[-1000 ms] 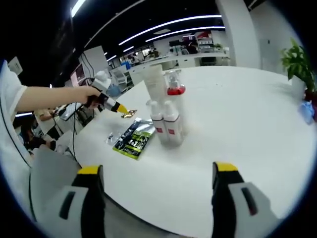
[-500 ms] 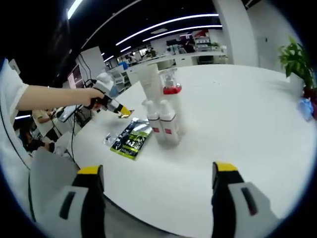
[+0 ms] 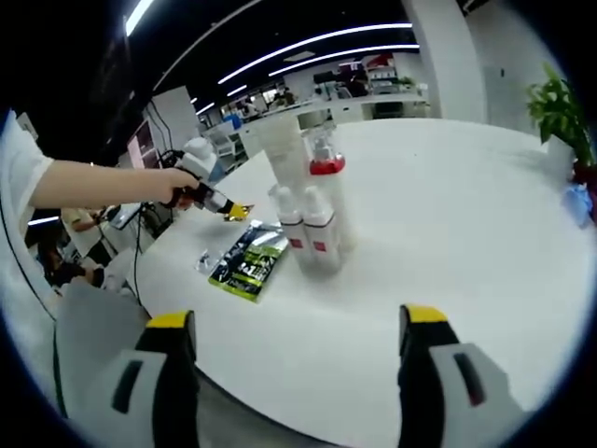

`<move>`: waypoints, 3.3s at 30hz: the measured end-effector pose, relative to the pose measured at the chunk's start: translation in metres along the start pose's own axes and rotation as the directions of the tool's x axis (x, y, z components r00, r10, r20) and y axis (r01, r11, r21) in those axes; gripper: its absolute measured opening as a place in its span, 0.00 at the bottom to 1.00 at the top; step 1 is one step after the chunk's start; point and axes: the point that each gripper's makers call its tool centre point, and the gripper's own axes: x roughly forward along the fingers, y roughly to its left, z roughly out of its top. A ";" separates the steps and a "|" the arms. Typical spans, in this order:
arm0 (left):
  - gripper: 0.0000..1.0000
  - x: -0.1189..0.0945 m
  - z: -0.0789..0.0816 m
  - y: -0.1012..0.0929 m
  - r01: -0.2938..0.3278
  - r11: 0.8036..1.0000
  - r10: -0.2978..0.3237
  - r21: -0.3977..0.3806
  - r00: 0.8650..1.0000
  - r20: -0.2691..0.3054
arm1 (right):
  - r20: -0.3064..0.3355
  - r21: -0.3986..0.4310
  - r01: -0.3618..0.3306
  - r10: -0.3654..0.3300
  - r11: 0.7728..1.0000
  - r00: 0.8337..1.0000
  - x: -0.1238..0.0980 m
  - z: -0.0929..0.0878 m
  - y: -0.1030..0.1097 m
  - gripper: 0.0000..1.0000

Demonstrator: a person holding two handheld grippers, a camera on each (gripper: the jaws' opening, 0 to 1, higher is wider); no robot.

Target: Arrange the skincare products in the storage area until every visible bottle or jar stands upright without overlapping.

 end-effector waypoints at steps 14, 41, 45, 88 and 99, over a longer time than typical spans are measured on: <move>0.37 -0.010 -0.006 0.004 0.024 0.999 -0.021 -0.042 0.998 0.063 | 0.004 -0.003 -0.010 0.010 1.000 1.000 0.000 0.002 0.004 0.90; 0.37 -0.035 -0.035 -0.030 0.059 0.996 -0.050 -0.066 0.990 0.130 | 0.026 -0.007 -0.018 0.018 1.000 1.000 -0.004 0.004 0.006 0.90; 0.37 -0.036 -0.037 -0.033 0.047 0.997 -0.037 -0.068 0.988 0.151 | 0.027 -0.008 -0.016 0.017 1.000 0.999 -0.004 0.004 0.005 0.90; 0.55 -0.048 -0.049 -0.046 0.087 0.996 -0.083 -0.013 0.982 0.170 | 0.058 -0.029 -0.012 0.013 1.000 0.998 -0.013 0.013 0.009 0.90; 0.65 -0.085 -0.058 -0.046 0.160 0.981 -0.183 0.113 0.956 0.231 | 0.082 -0.050 -0.007 0.012 0.999 0.997 -0.020 0.022 0.007 0.90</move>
